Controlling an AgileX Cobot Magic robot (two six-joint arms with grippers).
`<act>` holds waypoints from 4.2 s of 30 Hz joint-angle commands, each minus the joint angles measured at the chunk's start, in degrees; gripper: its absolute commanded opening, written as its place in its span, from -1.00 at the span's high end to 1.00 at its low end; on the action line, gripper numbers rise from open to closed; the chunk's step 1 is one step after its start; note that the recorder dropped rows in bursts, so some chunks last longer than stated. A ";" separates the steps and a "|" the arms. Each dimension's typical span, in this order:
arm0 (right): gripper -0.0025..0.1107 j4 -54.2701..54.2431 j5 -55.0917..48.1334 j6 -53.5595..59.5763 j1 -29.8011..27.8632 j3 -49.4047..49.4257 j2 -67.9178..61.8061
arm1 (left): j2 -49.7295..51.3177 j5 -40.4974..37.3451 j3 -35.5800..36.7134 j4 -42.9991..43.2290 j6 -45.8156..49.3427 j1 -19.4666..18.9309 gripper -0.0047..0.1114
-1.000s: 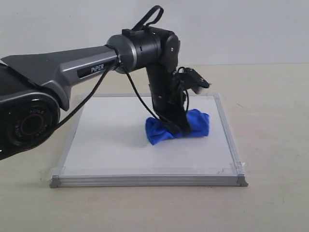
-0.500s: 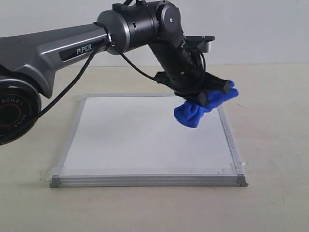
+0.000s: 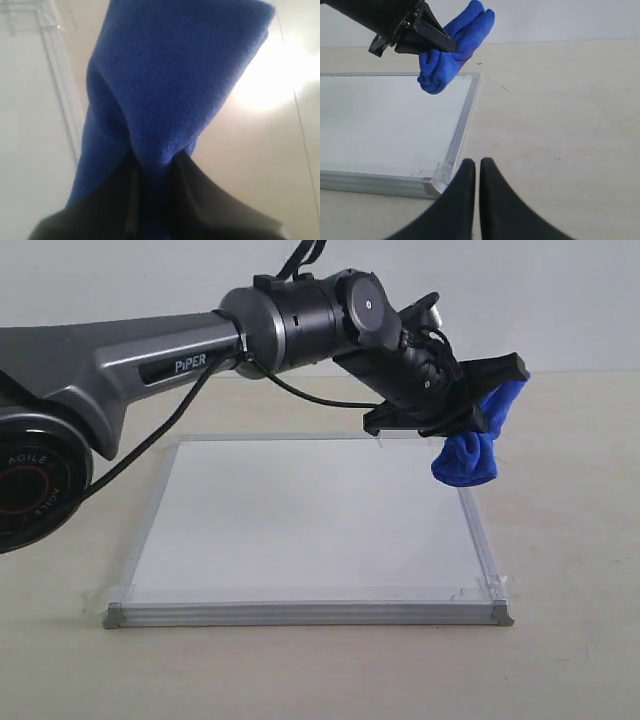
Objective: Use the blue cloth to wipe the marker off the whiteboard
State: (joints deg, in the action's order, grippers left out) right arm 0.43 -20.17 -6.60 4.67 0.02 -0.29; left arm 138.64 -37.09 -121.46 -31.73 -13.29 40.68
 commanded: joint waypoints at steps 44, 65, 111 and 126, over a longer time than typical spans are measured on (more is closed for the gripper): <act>0.96 0.18 0.64 0.14 -0.15 -0.02 0.29 | -0.34 37.09 21.83 -16.85 -12.80 10.55 0.84; 0.96 0.18 0.64 0.14 -0.15 -0.02 0.29 | -0.34 37.58 21.83 -16.85 -12.67 10.55 0.26; 0.96 0.18 0.41 0.14 -0.15 -0.02 0.29 | -31.81 30.38 54.36 4.78 2.84 5.18 0.17; 0.96 0.18 0.41 0.14 -0.15 -0.02 0.29 | -53.13 41.55 81.91 4.58 9.59 5.18 0.84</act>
State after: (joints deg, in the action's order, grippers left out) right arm 0.43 -20.17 -6.60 4.67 0.02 -0.29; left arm 88.58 1.54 -43.74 -27.02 -4.32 45.78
